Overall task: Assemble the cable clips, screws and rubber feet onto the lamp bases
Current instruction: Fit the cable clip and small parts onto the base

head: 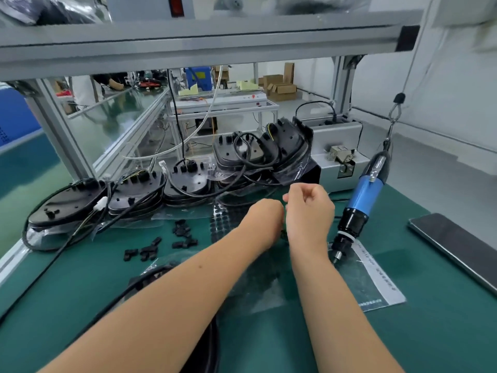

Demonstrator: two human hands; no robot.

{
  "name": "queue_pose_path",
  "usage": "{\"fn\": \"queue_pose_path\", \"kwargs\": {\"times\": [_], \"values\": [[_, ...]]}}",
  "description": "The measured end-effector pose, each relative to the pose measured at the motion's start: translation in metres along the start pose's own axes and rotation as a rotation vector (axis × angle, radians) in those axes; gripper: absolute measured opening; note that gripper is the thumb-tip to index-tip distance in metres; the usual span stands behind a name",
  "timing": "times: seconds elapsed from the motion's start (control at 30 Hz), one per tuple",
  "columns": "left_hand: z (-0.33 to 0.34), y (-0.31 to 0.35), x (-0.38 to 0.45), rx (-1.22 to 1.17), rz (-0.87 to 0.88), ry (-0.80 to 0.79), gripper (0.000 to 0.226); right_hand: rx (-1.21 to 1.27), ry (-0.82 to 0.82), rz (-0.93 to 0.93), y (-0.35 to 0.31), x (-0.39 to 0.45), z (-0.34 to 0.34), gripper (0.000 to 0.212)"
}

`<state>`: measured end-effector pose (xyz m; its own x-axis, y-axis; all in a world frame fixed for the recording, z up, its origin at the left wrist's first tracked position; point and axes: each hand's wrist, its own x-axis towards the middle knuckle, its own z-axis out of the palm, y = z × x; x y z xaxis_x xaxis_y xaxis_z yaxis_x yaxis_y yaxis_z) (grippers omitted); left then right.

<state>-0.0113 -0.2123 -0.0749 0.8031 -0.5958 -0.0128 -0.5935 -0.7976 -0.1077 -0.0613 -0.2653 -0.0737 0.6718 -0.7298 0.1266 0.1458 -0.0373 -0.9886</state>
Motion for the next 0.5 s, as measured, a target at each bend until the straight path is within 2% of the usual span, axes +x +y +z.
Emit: {"fn": "queue_pose_path", "kwargs": {"times": [0.1, 0.17, 0.23, 0.27, 0.3, 0.4, 0.5], "values": [[-0.001, 0.004, 0.0, -0.013, 0.017, 0.025, 0.01, -0.003, 0.007, -0.001, 0.0, 0.001, -0.001, 0.011], [-0.001, 0.004, 0.0, -0.038, -0.019, 0.026, 0.018, -0.009, 0.037, -0.033, 0.0, 0.002, -0.004, 0.011], [0.0, 0.003, -0.003, -0.033, -0.045, 0.003, 0.026, -0.058, 0.086, -0.108, -0.002, 0.004, -0.01, 0.01], [0.001, 0.002, -0.004, -0.039, -0.046, 0.003, 0.021, -0.116, 0.118, -0.17, -0.003, 0.005, -0.013, 0.009], [0.002, 0.001, -0.006, -0.041, -0.033, 0.009, 0.014, -0.192, 0.159, -0.246, -0.004, 0.006, -0.017, 0.009], [0.001, -0.004, -0.013, -0.13, -0.025, 0.026, 0.022, -0.375, 0.351, -0.42, -0.007, 0.013, -0.032, 0.011], [-0.009, -0.013, -0.024, -0.386, -0.086, 0.113, 0.023, -0.439, 0.558, -0.329, -0.006, 0.025, -0.048, 0.018]]}}
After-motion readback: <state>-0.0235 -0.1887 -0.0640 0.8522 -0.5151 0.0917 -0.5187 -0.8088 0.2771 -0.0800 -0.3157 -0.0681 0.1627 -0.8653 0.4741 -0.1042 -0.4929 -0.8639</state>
